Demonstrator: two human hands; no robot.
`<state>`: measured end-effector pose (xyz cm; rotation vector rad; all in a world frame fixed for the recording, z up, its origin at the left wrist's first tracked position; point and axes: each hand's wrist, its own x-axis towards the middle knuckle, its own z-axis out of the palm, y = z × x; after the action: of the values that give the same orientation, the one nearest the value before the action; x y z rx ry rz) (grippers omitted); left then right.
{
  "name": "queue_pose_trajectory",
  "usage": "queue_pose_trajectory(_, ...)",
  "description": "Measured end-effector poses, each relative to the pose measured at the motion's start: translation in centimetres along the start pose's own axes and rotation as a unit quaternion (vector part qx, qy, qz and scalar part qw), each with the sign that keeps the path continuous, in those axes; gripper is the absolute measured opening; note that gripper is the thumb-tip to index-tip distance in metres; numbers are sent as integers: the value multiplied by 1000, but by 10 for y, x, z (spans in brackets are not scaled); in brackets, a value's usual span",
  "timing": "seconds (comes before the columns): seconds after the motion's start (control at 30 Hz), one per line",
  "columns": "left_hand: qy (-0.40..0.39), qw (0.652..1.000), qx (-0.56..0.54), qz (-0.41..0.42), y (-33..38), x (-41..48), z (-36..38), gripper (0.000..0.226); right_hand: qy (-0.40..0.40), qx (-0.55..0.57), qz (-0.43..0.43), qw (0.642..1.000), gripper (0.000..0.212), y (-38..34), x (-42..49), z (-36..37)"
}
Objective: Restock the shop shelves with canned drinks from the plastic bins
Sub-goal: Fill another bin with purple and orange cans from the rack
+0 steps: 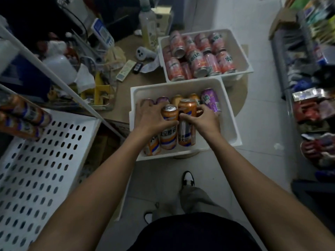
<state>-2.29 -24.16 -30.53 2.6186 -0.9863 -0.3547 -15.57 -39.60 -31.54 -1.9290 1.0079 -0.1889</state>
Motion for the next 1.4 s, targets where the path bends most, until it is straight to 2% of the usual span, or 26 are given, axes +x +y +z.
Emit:
queue_pose_trajectory(0.1, 4, 999, 45, -17, 0, -6, -3, 87, -16, -4, 11, 1000, 90, 13, 0, 12)
queue_pose_trajectory(0.27, 1, 993, 117, 13, -5, 1, -14, 76, -37, -42, 19, 998, 82, 10, 3, 22)
queue_pose_trajectory(0.47, -47, 994, 99, 0, -5, 5, -6, 75, -20, -50, 23, 998, 90, 1, -3, 28)
queue_pose_trajectory(0.53, -46, 996, 76, -13, -7, 2, -4, 75, 17, -44, -3, 999, 91, -3, -9, 32)
queue_pose_trajectory(0.63, -26, 998, 55, -17, -14, -2, -5, 75, 68, -38, -69, 995, 78, -14, -12, 36)
queue_pose_trajectory(0.7, 6, 999, 36, -25, -20, -4, -7, 73, 70, -27, -108, 991, 75, -25, -12, 39)
queue_pose_trajectory(0.93, 147, 985, -41, -86, -66, -21, -37, 66, -14, 4, -159, 987, 75, -79, -15, 66)
queue_pose_trajectory(1.23, 239, 948, -48, -203, -155, -85, -90, 59, -126, 20, -260, 957, 71, -162, -40, 156)
queue_pose_trajectory(1.4, 266, 917, -79, -286, -214, -122, -105, 69, -244, 41, -289, 925, 62, -200, -59, 221)
